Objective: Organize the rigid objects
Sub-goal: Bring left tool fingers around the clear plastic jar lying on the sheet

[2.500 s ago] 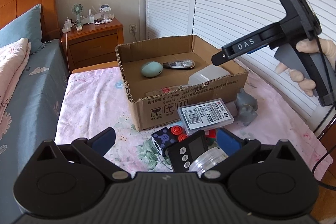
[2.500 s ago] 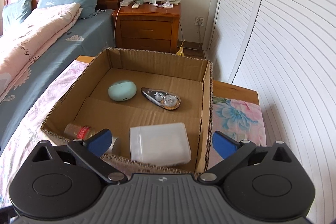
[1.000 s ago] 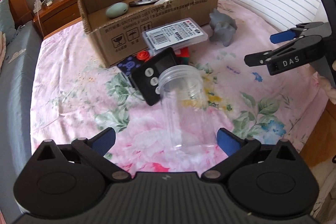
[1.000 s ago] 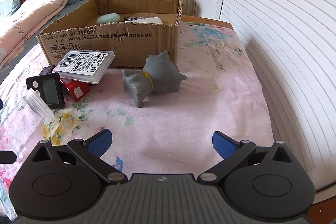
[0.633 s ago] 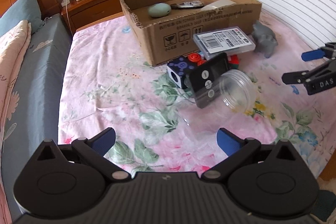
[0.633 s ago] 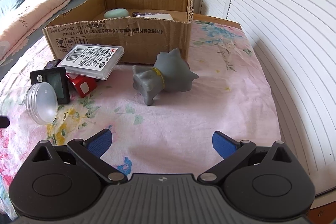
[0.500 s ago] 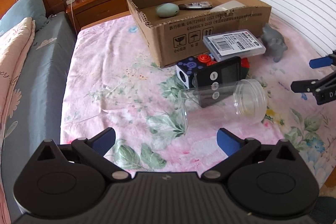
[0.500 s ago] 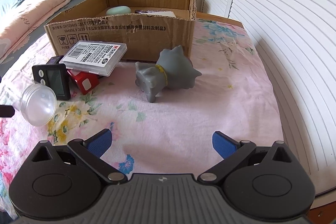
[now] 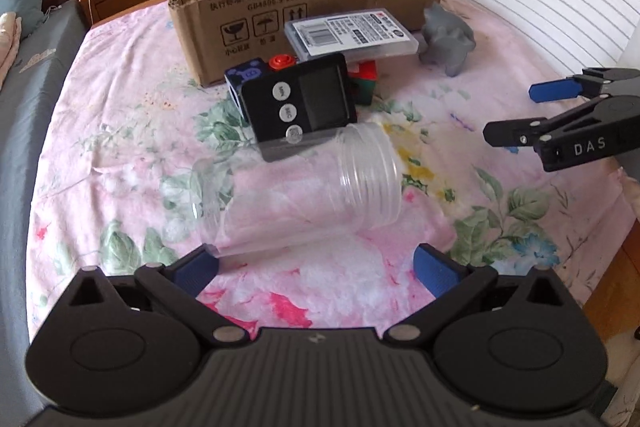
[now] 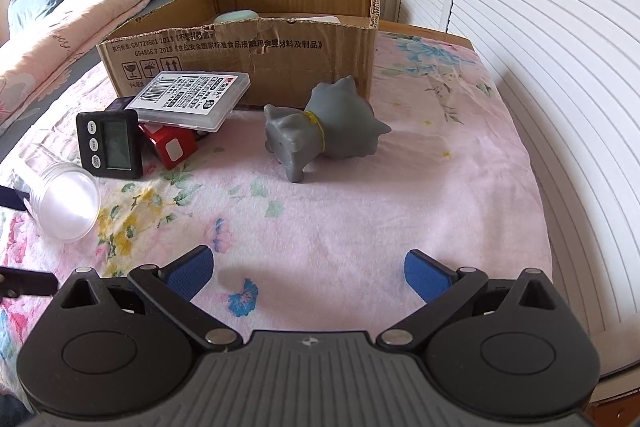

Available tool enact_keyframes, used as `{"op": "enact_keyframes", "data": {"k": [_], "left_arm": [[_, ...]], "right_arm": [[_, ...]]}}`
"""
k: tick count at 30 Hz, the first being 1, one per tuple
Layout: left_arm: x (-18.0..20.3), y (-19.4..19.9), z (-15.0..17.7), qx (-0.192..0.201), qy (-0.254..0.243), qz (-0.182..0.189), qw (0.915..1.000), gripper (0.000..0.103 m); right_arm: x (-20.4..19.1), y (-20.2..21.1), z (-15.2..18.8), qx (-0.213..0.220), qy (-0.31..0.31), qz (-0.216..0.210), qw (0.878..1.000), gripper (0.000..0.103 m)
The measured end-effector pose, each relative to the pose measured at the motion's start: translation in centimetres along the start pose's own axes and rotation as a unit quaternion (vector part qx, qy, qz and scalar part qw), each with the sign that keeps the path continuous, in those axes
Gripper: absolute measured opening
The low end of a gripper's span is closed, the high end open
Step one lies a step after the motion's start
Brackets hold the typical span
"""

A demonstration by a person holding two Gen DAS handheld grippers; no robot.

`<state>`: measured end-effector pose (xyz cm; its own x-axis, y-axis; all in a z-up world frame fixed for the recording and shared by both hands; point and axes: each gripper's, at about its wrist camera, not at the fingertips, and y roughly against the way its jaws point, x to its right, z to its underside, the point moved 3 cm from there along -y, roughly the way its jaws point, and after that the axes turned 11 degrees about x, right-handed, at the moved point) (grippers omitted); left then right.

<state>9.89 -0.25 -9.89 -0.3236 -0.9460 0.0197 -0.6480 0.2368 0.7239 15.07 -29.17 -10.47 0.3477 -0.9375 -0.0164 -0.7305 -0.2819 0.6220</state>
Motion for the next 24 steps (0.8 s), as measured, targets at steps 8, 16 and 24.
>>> {"op": "enact_keyframes", "data": {"k": [8,16,24], "left_arm": [[0.2,0.4,-0.9,0.030,0.017,-0.019,0.9992,0.102],[0.7,0.6,-2.1,0.053,0.004,-0.038,0.9979,0.102],[0.4,0.5,-2.9,0.070,0.015,-0.039,0.9967,0.102]], "right_arm": [[-0.3,0.3,0.5,0.005,0.027,-0.004,1.000,0.103],[-0.2,0.3,0.6,0.011,0.031,-0.009,0.999,0.103],[-0.3,0.2,0.6,0.009,0.030,-0.008,0.999,0.103]]}}
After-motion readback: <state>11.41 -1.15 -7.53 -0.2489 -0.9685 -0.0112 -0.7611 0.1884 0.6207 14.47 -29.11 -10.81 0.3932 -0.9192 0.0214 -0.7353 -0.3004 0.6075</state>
